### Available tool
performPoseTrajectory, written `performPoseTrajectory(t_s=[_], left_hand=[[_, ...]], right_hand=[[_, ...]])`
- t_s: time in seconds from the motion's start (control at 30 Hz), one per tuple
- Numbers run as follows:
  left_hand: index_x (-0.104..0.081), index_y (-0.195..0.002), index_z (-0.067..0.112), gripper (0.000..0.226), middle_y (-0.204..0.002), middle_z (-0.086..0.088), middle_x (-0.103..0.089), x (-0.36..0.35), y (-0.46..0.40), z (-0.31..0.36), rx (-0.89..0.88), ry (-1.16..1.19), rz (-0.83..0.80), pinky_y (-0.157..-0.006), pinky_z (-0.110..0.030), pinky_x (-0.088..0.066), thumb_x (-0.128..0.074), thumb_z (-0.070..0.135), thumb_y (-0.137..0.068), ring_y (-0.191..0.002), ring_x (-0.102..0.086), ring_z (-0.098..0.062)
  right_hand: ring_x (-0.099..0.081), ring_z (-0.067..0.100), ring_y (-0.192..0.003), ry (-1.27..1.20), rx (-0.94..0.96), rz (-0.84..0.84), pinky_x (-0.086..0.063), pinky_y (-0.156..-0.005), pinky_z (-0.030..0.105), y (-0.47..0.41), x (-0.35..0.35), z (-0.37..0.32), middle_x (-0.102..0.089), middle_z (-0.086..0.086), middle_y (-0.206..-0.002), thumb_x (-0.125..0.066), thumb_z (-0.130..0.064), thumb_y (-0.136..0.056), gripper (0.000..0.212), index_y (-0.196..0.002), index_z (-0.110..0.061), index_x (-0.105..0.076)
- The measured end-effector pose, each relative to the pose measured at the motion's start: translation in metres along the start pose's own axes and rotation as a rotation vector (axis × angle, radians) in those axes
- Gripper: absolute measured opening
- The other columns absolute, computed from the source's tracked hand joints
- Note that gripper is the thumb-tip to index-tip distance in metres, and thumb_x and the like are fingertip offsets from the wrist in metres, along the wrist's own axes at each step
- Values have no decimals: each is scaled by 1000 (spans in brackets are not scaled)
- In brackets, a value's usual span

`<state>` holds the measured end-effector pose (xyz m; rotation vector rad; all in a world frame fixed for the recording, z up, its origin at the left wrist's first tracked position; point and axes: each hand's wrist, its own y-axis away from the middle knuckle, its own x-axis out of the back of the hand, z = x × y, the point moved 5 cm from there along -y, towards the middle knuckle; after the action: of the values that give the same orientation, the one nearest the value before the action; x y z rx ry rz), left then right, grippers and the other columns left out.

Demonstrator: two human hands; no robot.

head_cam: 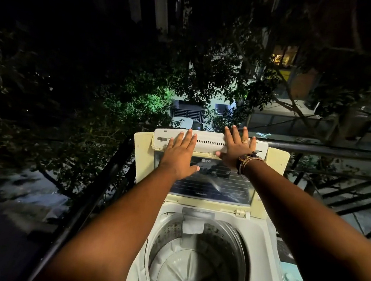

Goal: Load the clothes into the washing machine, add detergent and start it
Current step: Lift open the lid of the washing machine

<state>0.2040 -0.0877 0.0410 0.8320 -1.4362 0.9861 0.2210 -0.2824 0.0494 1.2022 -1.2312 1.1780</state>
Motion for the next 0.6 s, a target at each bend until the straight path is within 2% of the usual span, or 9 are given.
performPoseTrajectory(t_s=[0.17,0.43,0.6], left_hand=[[10,-160,19,105,-167,-5,19,7,2,-5,-36,-38,-11,-127,-48,-3,-59,56,-90,-156,6,-26],[22,-156,18,122,-163,-8,30,0,17,-3,-29,-100,-32,-125,-54,4,-62,69,-83,-153,19,-29],[21,-157,17,123,-162,-10,31,1,34,2,-41,-66,1,-126,-48,5,-64,65,-83,-152,23,-31]], right_hand=[[20,38,-152,-16,12,3,6,-119,63,1,2,0,16,6,-168,-45,-68,-93,100,-159,-26,17],[17,39,-152,28,77,83,2,-120,65,19,0,2,17,10,-167,-47,-73,-88,108,-158,-25,20],[21,37,-152,79,120,154,6,-120,64,41,-4,7,21,9,-167,-46,-78,-86,109,-158,-26,19]])
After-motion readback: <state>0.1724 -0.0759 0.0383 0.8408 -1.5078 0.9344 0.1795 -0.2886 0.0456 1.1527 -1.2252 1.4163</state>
